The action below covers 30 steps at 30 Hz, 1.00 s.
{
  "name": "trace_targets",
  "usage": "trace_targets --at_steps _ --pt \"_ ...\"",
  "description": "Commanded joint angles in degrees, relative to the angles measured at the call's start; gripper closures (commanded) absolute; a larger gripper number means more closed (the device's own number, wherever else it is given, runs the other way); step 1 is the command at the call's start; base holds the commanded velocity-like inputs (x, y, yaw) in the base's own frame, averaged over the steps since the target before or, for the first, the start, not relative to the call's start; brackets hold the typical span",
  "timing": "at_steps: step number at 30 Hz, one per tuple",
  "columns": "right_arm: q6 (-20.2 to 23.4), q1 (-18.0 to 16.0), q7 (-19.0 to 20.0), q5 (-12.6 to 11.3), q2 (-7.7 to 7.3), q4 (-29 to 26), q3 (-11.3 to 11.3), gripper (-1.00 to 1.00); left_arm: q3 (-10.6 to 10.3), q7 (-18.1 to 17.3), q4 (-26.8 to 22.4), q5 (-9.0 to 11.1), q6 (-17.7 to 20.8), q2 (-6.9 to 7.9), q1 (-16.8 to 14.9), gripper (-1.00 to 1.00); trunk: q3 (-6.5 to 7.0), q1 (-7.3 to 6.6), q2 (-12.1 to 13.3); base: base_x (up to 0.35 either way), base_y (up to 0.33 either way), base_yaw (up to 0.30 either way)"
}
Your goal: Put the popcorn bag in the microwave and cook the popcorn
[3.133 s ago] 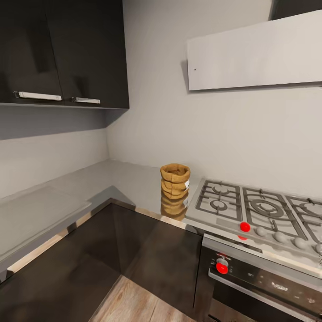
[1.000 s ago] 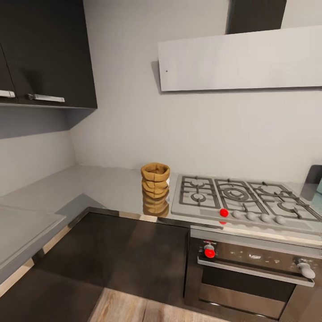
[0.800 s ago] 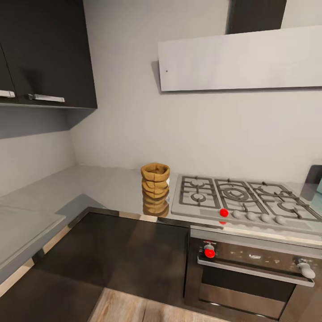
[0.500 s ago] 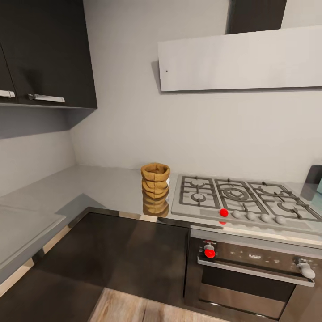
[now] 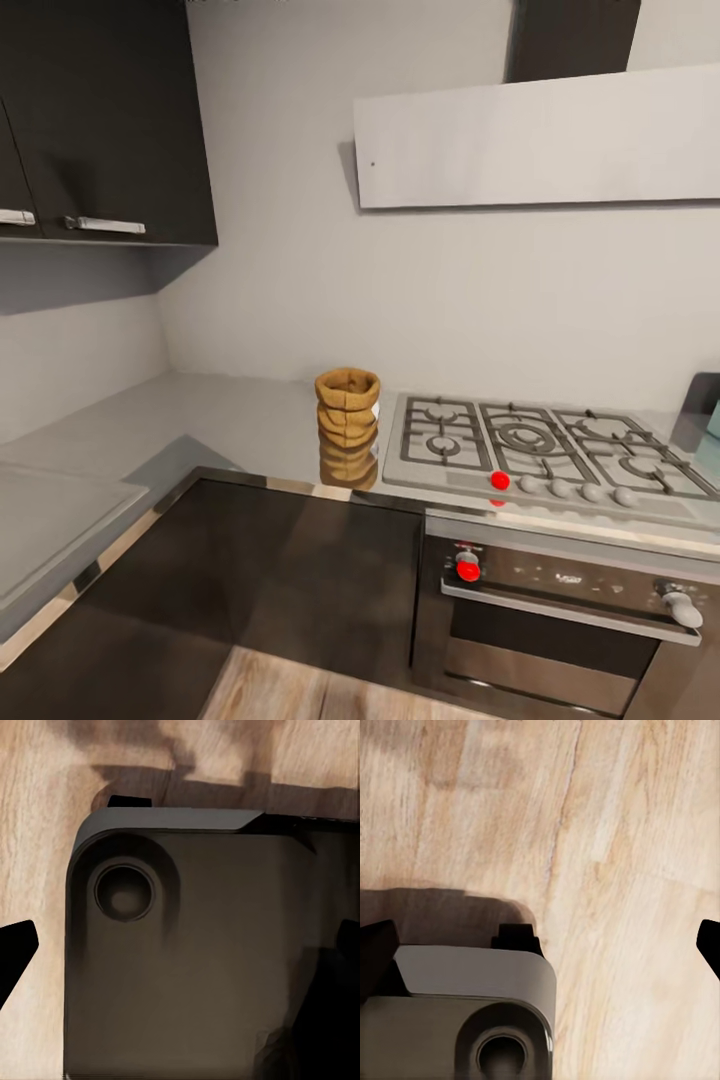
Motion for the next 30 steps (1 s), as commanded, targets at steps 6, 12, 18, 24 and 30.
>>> trace_targets --at_steps 6,12,18,24,30 --pt "-0.2 -0.1 -0.2 0.5 0.04 0.2 -0.5 -1.0 0.1 -0.4 0.0 0.8 -0.1 0.02 0.0 -1.0 1.02 -1.33 2.4 0.0 0.0 0.0" --pt "-0.2 -0.1 -0.3 0.5 -0.01 0.2 -0.5 -1.0 0.1 -0.4 0.0 0.8 -0.1 0.03 0.0 -1.0 2.1 -2.64 4.8 0.0 0.0 0.0" --pt "-0.2 -0.1 -0.2 0.5 -0.01 0.2 -0.5 -1.0 0.1 -0.4 0.0 0.8 -0.1 -0.03 0.0 -1.0 2.64 -3.3 6.0 0.0 0.0 0.0" --pt "-0.2 -0.1 -0.1 0.5 -0.09 0.2 -0.5 -1.0 0.1 -0.2 0.0 0.8 -0.1 -0.04 0.0 -1.0 2.31 -3.3 6.0 0.0 0.0 0.0" --pt "-0.2 -0.1 -0.1 0.5 -0.11 0.2 -0.5 -1.0 0.1 -0.2 0.0 0.8 -0.1 -0.04 0.0 -1.0 1.78 -3.3 6.0 0.0 0.0 0.0"
